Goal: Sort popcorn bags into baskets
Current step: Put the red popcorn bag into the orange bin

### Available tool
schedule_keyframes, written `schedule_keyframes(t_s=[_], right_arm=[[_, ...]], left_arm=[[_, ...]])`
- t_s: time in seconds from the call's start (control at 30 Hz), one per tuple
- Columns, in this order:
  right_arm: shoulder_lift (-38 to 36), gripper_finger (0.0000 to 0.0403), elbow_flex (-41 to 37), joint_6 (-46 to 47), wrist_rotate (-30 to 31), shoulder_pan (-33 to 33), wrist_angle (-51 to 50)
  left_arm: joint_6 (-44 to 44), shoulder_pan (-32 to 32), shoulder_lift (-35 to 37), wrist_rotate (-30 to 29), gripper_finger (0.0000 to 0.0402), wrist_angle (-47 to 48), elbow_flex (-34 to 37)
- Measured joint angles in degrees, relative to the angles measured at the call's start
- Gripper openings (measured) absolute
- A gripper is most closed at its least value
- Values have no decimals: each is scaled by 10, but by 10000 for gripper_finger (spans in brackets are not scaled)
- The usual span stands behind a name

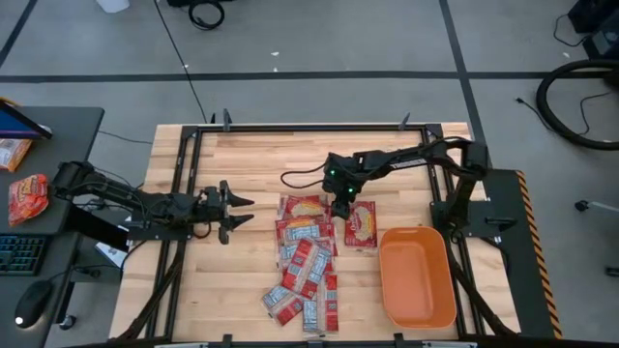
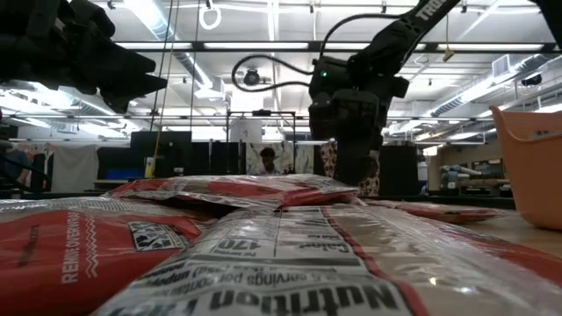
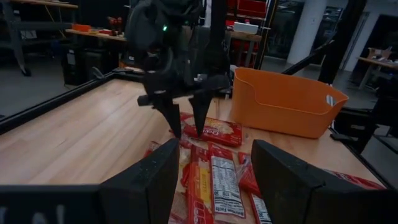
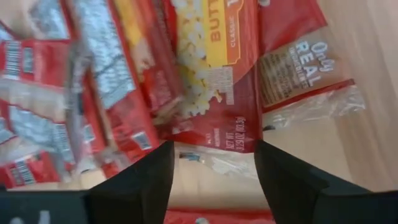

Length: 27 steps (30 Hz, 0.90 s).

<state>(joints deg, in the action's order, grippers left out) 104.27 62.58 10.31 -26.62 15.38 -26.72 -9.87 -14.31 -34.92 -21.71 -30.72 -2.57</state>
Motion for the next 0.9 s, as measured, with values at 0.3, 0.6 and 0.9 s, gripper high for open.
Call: schedule_keyframes(t_s=[0.3, 0.6, 0.9], right_arm=[[26, 211, 23, -4, -5, 6, -24], [8, 210, 39, -19, 25, 27, -64], [28, 210, 28, -26, -3, 15, -30]], left_arm=[[1, 0, 0, 0, 206, 0, 0], [4, 0, 0, 0, 206, 0, 0], [4, 0, 0, 0, 206, 1, -1]])
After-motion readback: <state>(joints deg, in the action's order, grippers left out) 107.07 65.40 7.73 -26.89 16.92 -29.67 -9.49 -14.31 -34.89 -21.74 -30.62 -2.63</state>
